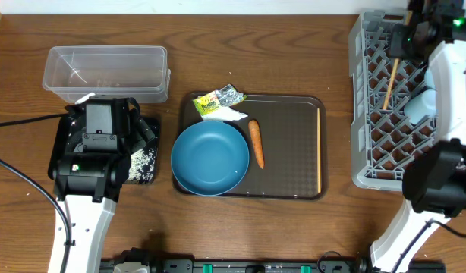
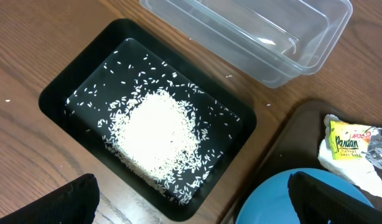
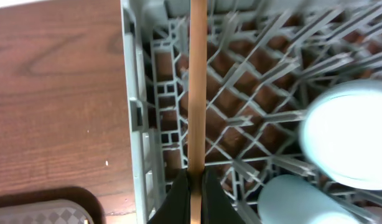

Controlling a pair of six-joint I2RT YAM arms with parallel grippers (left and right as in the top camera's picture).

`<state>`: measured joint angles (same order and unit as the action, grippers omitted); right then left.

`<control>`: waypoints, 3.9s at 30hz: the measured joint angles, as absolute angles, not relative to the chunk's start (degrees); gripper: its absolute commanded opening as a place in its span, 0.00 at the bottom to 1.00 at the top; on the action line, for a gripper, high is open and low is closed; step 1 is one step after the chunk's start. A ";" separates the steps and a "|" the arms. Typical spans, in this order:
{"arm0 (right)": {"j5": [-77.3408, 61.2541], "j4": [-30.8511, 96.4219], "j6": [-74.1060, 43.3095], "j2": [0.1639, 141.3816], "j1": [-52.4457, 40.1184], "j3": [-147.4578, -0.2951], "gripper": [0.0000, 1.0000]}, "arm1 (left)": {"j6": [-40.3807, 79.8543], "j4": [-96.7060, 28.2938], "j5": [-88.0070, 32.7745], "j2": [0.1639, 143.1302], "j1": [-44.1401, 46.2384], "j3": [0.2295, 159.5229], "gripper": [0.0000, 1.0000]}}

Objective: Sort waste into correct bins and load items into the dishwasher rack
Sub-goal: 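Lift the chopstick with the right gripper and drop it in the rack, then return the right gripper to the tray and grasp the second chopstick, then carry the second chopstick with the right gripper into the rack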

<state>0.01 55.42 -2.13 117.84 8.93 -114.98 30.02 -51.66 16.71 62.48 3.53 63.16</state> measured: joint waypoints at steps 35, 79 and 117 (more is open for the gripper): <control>-17.26 77.60 -1.43 115.35 -1.80 -114.08 0.56 | 30.02 -51.66 16.71 62.48 3.53 63.16 1.00; -0.84 48.45 -20.71 113.49 -16.45 -73.65 0.10 | 30.02 -51.66 16.71 62.48 3.53 63.16 1.00; 3.68 54.50 -1.74 112.33 4.84 -110.56 0.01 | 30.02 -51.66 16.71 62.48 3.53 63.16 1.00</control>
<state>3.68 54.50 -1.74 112.33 4.84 -110.56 30.02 -51.66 16.71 62.48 3.53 63.16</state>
